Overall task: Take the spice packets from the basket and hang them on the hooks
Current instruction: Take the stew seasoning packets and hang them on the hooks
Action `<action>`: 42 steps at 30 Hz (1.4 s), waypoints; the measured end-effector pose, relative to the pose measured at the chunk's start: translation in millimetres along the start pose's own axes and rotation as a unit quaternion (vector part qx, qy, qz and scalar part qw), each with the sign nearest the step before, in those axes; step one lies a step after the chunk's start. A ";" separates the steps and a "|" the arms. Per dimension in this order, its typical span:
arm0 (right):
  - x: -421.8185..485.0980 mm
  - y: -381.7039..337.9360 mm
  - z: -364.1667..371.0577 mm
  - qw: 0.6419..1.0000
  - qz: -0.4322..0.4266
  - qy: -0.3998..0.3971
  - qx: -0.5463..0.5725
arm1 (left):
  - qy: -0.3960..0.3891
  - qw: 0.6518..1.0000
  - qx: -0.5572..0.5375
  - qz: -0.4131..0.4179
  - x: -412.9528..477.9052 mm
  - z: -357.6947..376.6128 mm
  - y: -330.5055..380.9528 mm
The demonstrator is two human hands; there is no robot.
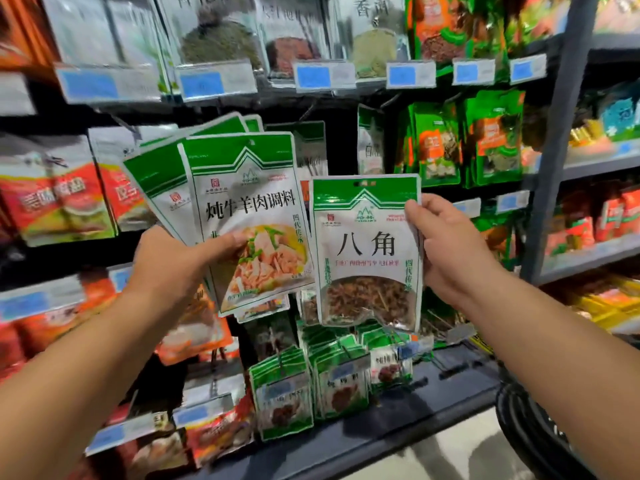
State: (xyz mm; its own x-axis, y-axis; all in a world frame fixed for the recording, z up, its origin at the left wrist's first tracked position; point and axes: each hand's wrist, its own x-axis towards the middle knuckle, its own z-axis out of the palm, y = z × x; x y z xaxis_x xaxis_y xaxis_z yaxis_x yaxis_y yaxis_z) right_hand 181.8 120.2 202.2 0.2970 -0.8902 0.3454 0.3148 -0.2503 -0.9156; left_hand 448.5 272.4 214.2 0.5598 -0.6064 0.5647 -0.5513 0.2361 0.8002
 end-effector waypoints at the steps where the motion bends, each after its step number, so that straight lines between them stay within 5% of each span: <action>1: 2.2 -1.9 6.8 1.000 -0.002 -0.002 0.012 | 0.009 1.000 0.003 0.005 -0.4 -4.1 1.7; 8: 15.2 -10.8 28.4 0.997 -0.027 0.029 0.071 | 0.053 0.996 -0.062 0.020 4.9 -16.1 1.0; 12: 18.3 -1.2 20.2 0.997 -0.019 0.037 0.070 | 0.016 0.998 -0.056 0.019 -9.2 -7.2 -5.2; 26: 12.8 130.4 -21.5 0.990 0.138 0.011 -0.014 | -0.066 0.994 -0.047 -0.076 -47.3 19.1 -91.6; 35: 38.7 151.7 -12.0 0.991 0.110 0.007 -0.072 | -0.049 0.993 -0.034 -0.098 -39.5 28.0 -102.7; 42: 64.6 161.6 9.5 0.993 0.118 0.018 -0.002 | -0.045 0.990 -0.086 -0.102 -33.8 44.3 -108.6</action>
State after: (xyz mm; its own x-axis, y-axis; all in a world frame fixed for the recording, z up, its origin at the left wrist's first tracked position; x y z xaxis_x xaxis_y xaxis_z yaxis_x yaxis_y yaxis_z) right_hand 260.4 25.9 78.4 0.3304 -0.9370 0.1132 0.2372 -0.0336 -0.9709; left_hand 462.1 233.6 99.2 0.5867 -0.7183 0.3741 -0.3148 0.2233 0.9225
